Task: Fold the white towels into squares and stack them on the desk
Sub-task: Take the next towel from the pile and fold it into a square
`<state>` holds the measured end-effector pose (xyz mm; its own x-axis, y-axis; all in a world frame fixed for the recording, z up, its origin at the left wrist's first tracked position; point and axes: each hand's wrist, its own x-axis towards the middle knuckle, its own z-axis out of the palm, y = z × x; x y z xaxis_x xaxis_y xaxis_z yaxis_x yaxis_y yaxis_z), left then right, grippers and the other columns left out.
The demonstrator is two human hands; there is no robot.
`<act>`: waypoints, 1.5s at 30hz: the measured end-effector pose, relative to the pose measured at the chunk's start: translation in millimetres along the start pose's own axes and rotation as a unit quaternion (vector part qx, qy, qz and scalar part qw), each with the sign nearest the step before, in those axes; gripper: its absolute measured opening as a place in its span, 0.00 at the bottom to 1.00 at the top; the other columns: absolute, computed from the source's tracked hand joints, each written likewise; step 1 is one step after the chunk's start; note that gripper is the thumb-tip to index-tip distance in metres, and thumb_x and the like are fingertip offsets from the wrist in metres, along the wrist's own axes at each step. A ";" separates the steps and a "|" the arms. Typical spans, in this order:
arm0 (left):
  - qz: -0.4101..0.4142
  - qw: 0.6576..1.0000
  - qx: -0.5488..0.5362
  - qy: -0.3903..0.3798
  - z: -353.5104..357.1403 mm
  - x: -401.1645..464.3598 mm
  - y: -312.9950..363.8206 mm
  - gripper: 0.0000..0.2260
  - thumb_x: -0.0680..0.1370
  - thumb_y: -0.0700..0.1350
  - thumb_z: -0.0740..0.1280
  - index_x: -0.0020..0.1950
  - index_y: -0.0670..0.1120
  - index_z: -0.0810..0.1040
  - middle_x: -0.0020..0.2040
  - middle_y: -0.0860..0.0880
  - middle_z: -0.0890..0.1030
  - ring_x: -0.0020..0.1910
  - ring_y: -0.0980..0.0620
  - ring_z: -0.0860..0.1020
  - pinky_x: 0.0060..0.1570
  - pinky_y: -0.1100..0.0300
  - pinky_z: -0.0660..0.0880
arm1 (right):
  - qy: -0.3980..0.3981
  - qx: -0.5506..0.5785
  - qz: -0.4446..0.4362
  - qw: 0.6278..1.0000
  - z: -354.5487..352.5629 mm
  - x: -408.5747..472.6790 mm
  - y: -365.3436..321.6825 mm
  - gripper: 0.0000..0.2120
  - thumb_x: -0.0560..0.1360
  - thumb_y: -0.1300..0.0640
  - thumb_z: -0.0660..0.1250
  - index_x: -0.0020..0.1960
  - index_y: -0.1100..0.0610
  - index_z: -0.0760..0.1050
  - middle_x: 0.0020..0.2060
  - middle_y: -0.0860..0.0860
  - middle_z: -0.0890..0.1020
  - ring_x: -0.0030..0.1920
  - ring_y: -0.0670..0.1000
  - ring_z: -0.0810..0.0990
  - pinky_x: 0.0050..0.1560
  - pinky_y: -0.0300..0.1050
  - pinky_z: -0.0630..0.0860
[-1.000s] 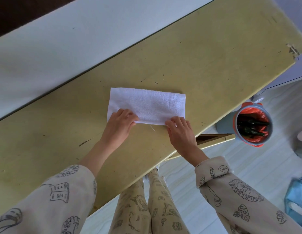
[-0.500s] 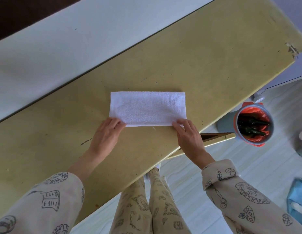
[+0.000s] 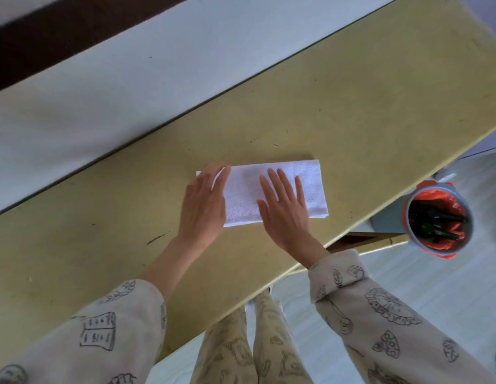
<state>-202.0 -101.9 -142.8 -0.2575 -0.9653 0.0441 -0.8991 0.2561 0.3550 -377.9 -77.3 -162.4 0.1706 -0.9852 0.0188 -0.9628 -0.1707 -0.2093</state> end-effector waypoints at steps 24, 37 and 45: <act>-0.174 0.979 -0.019 -0.108 -5.5 38.7 -35.1 0.19 0.70 0.54 0.71 0.55 0.45 0.75 0.63 0.45 0.67 0.63 0.42 0.64 0.62 0.52 0.59 | -0.074 -0.038 -0.009 0.996 22.3 15.0 0.3 0.26 0.79 0.43 0.46 0.74 0.52 0.55 0.74 0.56 0.59 0.74 0.57 0.55 0.70 0.63 0.48; -0.334 0.860 -0.247 -0.296 -29.4 41.9 -44.8 0.05 0.72 0.46 0.72 0.43 0.47 0.78 0.42 0.50 0.79 0.40 0.52 0.75 0.49 0.55 0.74 | -0.093 -0.049 0.003 0.994 26.4 13.7 0.9 0.28 0.78 0.42 0.44 0.75 0.50 0.51 0.75 0.54 0.57 0.75 0.57 0.55 0.70 0.64 0.48; -0.356 0.804 -0.429 -0.207 -57.6 41.5 -8.7 0.10 0.77 0.43 0.65 0.56 0.40 0.72 0.48 0.45 0.79 0.42 0.49 0.81 0.38 0.55 0.81 | -0.132 0.007 0.005 0.991 21.6 17.7 -0.2 0.29 0.77 0.41 0.46 0.75 0.50 0.53 0.75 0.54 0.58 0.75 0.56 0.53 0.71 0.62 0.45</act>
<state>-184.5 -147.1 -90.3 -0.0420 -0.7059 -0.7071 -0.3423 -0.6547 0.6739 -370.1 -94.3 -183.1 0.2113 -0.9478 -0.2389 -0.9621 -0.1587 -0.2216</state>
